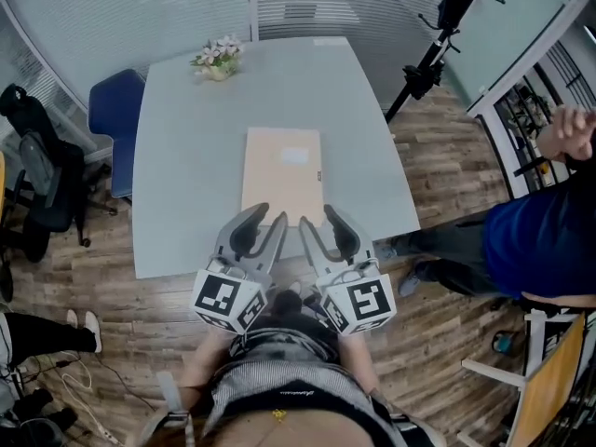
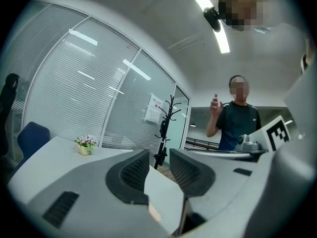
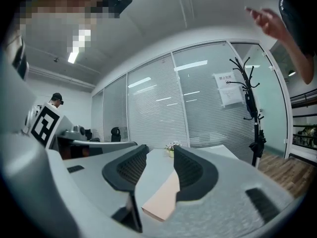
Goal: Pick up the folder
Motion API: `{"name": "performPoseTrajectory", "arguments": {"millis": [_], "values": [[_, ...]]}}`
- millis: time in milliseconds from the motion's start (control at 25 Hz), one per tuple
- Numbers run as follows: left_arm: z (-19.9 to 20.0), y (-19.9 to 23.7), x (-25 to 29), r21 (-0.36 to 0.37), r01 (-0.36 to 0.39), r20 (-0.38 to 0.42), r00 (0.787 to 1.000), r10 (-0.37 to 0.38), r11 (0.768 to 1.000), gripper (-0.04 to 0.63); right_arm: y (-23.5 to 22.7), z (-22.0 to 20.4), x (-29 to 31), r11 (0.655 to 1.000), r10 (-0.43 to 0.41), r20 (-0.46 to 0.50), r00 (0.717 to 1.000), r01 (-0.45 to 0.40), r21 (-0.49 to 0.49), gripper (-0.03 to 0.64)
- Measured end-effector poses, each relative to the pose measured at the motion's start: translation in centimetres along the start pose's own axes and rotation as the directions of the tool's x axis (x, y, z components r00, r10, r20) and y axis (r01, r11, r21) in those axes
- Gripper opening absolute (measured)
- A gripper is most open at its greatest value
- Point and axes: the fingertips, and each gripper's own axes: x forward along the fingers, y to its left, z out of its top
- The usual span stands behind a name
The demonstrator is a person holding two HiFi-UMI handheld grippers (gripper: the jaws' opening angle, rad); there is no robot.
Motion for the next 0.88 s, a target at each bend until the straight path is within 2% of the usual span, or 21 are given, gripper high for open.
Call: {"name": "performPoseTrajectory", "arguments": {"millis": [280, 480, 880], "values": [[0.5, 0.4, 2.1, -0.006, -0.071, 0.023, 0.997, 0.072, 0.997, 0.109, -2.2, 0.6, 1.5, 0.998, 0.061, 0.006, 0.998, -0.061, -0.029, 0.174], [-0.1, 1.1, 2.5, -0.013, -0.103, 0.01, 0.995, 0.103, 0.995, 0.109, -2.6, -0.1, 2.5, 0.996, 0.088, -0.006, 0.996, -0.089, -0.019, 0.175], [-0.2, 2.9, 6.1, -0.018, -0.066, -0.006, 0.998, 0.066, 0.998, 0.109, -4.7, -0.6, 5.0, 0.999, 0.047, -0.019, 0.999, -0.047, 0.0, 0.175]]}}
